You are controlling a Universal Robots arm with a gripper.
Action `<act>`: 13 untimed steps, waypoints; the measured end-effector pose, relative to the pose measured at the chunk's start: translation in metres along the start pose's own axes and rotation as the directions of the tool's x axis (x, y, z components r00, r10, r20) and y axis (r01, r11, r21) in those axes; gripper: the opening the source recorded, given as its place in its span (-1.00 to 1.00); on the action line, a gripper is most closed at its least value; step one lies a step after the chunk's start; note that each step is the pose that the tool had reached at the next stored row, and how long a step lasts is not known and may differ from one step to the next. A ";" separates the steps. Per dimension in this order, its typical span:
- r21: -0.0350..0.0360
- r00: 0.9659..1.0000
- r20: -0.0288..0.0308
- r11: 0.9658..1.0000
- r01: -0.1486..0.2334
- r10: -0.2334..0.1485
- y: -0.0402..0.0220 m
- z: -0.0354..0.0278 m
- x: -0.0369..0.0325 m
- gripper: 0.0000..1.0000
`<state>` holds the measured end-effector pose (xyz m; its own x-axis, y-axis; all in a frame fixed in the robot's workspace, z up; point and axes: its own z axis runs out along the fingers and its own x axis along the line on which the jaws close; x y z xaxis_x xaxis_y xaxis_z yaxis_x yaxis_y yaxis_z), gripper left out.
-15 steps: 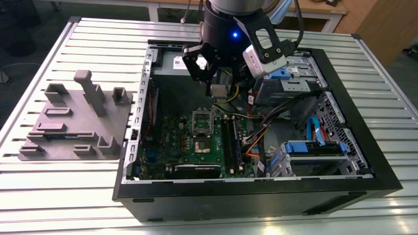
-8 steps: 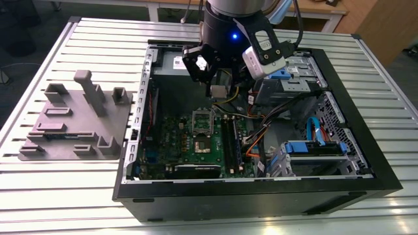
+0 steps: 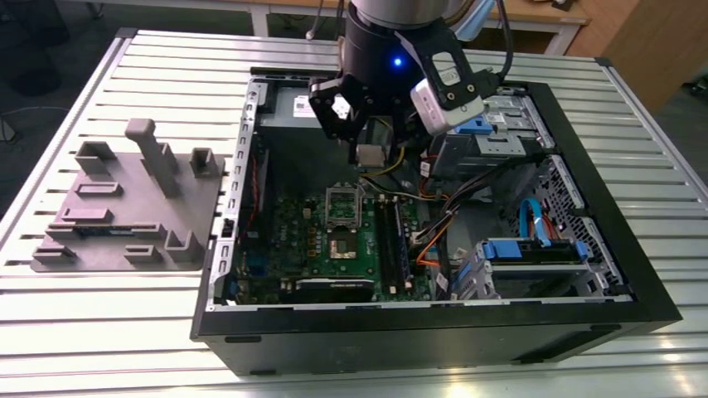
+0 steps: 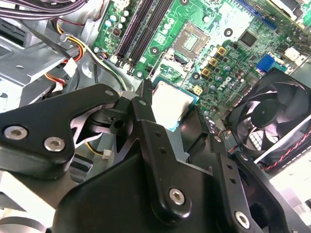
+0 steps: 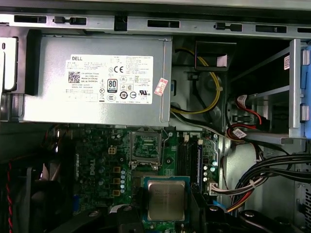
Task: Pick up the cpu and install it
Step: 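Place the cpu into insertion slot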
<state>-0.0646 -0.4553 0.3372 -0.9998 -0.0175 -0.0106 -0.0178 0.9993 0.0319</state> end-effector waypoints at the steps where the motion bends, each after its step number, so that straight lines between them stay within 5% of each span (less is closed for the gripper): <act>1: 0.000 1.000 0.000 1.000 0.000 0.000 0.0000 0.0011 0.0000 -0.06; 7: 0.000 1.000 0.000 1.000 0.000 0.000 -0.0026 0.0104 0.0012 -0.06; 13: 0.000 1.000 0.000 1.000 0.000 0.000 -0.0028 0.0213 0.0132 -0.06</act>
<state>-0.0775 -0.4576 0.3157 -0.9998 -0.0173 -0.0102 -0.0176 0.9993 0.0316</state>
